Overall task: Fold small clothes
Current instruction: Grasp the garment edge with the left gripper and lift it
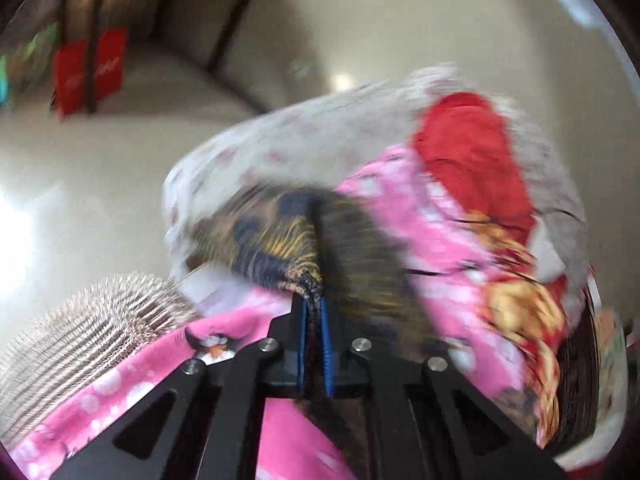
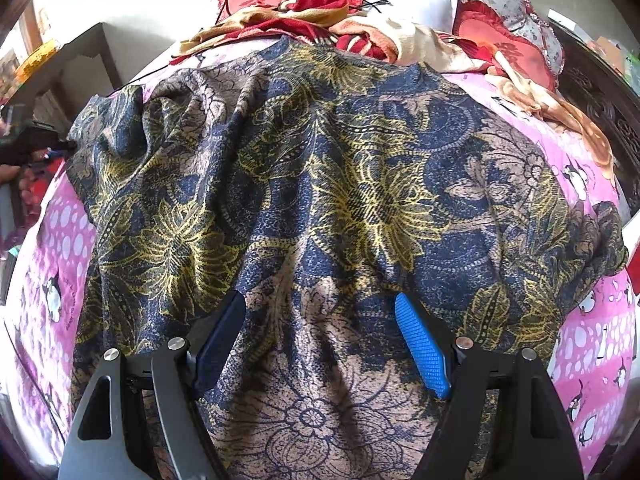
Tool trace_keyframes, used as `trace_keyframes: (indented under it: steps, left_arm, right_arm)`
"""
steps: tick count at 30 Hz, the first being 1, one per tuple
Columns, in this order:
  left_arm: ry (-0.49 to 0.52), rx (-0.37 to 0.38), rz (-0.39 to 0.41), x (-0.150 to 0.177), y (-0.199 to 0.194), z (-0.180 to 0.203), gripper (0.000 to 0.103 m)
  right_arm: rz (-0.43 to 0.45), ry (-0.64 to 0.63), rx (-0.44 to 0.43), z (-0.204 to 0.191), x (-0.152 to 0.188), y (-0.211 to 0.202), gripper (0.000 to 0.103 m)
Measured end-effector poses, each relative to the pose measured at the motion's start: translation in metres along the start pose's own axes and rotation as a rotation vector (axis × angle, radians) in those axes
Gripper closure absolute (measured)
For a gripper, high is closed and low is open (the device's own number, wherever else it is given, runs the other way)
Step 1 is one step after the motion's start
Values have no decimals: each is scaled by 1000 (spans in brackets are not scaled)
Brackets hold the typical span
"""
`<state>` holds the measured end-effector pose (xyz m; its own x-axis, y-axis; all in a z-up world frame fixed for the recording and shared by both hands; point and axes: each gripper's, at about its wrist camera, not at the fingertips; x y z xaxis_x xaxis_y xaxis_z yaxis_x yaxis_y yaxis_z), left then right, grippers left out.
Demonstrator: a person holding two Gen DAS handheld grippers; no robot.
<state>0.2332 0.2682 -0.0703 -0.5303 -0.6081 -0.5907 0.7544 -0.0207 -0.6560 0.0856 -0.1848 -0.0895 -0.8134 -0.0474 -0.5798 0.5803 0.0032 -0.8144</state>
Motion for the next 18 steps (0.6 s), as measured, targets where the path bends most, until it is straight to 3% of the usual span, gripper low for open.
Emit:
trace_keyframes:
  steps: [3, 4, 6, 8, 10, 13, 16, 18]
  left_arm:
    - [155, 90, 74, 4, -52, 58, 97]
    - [217, 157, 99, 11, -74, 87, 97]
    - [315, 282, 100, 33, -104, 142, 97]
    - [427, 356, 77, 64, -121, 187, 97]
    - [529, 438, 12, 114, -126, 229, 97]
    - [612, 504, -130, 189, -110, 266, 96]
    - [660, 480, -315, 256, -80, 277, 93]
    - [714, 448, -385, 284, -64, 276, 76]
  right_arm:
    - [17, 24, -3, 9, 0, -10, 31]
    - [24, 35, 2, 13, 0, -13, 31]
    - [38, 66, 13, 23, 0, -20, 31]
    - [51, 99, 16, 32, 1, -26, 31]
    - [60, 125, 28, 43, 2, -31, 31]
    - [63, 141, 54, 59, 7, -38, 31]
    - [54, 155, 96, 79, 14, -42, 31]
    - [40, 173, 121, 92, 19, -43, 31]
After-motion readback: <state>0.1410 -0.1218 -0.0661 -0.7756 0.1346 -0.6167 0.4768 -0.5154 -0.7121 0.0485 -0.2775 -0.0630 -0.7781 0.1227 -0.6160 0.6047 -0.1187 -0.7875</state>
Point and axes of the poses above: each gripper's, at about its wrist camera, not at the fingertips, and y roughly the way its jaws point, z to its right, x to its underside, and after that the axes turned 8 degrees about z, right-handed
